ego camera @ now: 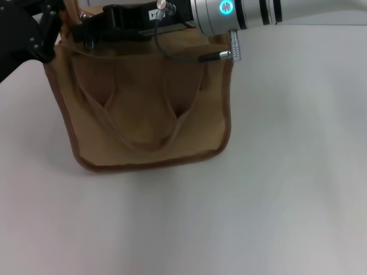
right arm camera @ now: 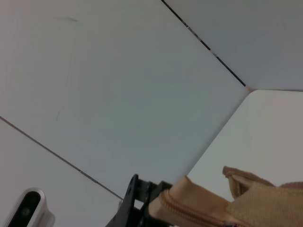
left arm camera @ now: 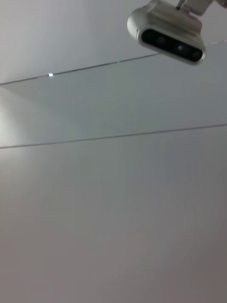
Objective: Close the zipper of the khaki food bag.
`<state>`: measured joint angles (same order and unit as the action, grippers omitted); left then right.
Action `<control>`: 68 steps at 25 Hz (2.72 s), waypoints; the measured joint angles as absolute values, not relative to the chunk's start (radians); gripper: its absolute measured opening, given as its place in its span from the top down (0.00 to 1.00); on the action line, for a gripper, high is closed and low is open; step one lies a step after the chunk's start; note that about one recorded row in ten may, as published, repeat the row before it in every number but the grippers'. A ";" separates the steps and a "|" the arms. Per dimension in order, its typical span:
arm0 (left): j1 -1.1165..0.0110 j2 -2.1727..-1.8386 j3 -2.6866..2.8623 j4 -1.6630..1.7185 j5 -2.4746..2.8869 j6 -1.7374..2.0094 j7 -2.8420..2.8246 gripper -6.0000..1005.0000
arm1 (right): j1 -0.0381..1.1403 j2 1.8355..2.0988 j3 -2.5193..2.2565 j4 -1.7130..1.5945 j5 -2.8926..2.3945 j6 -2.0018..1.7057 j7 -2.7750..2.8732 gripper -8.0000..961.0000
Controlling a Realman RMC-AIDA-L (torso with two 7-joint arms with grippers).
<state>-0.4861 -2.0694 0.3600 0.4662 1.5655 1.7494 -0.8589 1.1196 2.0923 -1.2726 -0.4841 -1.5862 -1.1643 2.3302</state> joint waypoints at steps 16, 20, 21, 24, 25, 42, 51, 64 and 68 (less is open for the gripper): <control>-0.472 -2.066 0.360 0.467 1.542 1.743 -0.856 0.87 | 1.082 2.093 -1.300 -0.545 -1.589 -1.155 2.283 0.94; -0.466 -2.066 0.357 0.466 1.542 1.741 -0.856 0.87 | 1.077 2.093 -1.300 -0.554 -1.587 -1.155 2.266 0.98; -0.466 -2.066 0.357 0.466 1.542 1.741 -0.856 0.87 | 1.077 2.093 -1.300 -0.554 -1.587 -1.155 2.266 0.98; -0.463 -2.066 0.347 0.466 1.543 1.737 -0.856 0.87 | 1.063 2.093 -1.300 -0.567 -1.585 -1.161 2.252 0.98; -0.462 -2.066 0.345 0.466 1.543 1.735 -0.856 0.87 | 1.063 2.093 -1.300 -0.567 -1.585 -1.161 2.252 0.98; -0.443 -2.065 0.342 0.456 1.499 1.649 -0.856 0.86 | 0.949 2.089 -1.302 -0.651 -1.582 -1.165 2.218 0.98; -0.441 -2.065 0.342 0.456 1.498 1.631 -0.856 0.86 | 0.812 2.088 -1.302 -0.772 -1.571 -1.172 2.213 0.98; -0.434 -2.068 0.342 0.450 1.498 1.609 -0.856 0.85 | 0.638 2.084 -1.268 -0.834 -1.511 -1.239 2.138 0.98; -0.427 -2.067 0.342 0.441 1.498 1.609 -0.856 0.85 | 0.619 2.084 -1.237 -0.835 -1.511 -1.262 2.124 0.98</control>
